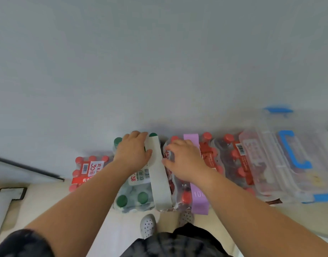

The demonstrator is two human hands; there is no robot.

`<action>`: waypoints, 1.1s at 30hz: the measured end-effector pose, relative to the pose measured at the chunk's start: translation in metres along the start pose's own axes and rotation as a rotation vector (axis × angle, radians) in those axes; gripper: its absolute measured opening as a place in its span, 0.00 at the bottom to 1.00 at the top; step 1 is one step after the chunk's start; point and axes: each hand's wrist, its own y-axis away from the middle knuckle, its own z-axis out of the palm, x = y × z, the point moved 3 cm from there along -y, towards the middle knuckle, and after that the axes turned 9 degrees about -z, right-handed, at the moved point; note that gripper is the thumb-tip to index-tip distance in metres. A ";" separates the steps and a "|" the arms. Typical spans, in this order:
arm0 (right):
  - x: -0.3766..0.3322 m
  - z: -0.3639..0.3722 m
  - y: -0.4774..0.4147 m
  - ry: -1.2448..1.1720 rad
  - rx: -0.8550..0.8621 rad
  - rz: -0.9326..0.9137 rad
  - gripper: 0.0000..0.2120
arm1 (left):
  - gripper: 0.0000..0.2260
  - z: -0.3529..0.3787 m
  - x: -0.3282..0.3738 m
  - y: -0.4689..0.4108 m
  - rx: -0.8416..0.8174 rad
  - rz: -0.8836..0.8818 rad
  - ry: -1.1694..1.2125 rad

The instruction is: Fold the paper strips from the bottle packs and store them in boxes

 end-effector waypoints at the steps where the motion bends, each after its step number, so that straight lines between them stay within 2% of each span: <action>1: -0.002 0.003 -0.007 -0.005 -0.020 -0.018 0.23 | 0.27 0.001 0.000 -0.004 -0.012 -0.003 -0.019; 7: -0.004 0.022 -0.031 -0.033 -0.130 -0.054 0.24 | 0.17 0.003 -0.004 -0.017 0.004 -0.003 0.081; 11: -0.004 0.021 -0.026 -0.117 -0.053 -0.035 0.21 | 0.05 0.001 -0.012 -0.012 0.132 -0.016 0.286; 14: -0.006 0.010 -0.017 -0.211 0.043 0.030 0.19 | 0.04 -0.006 -0.011 0.004 0.136 -0.041 0.406; 18: -0.018 -0.015 0.010 -0.620 0.257 0.125 0.10 | 0.03 -0.023 -0.009 0.036 0.025 -0.061 0.755; 21: -0.034 -0.028 0.037 -0.892 0.369 0.106 0.07 | 0.04 -0.039 -0.008 0.070 -0.070 -0.024 0.933; 24: -0.049 -0.034 0.062 -0.992 0.387 0.048 0.04 | 0.04 -0.053 -0.003 0.100 -0.096 0.030 1.041; 26: -0.054 -0.035 0.078 -1.038 0.401 0.024 0.06 | 0.04 -0.060 0.001 0.118 -0.100 0.038 1.104; 33: -0.054 -0.038 0.130 -1.080 0.337 -0.105 0.06 | 0.07 -0.064 0.021 0.171 -0.110 0.116 1.109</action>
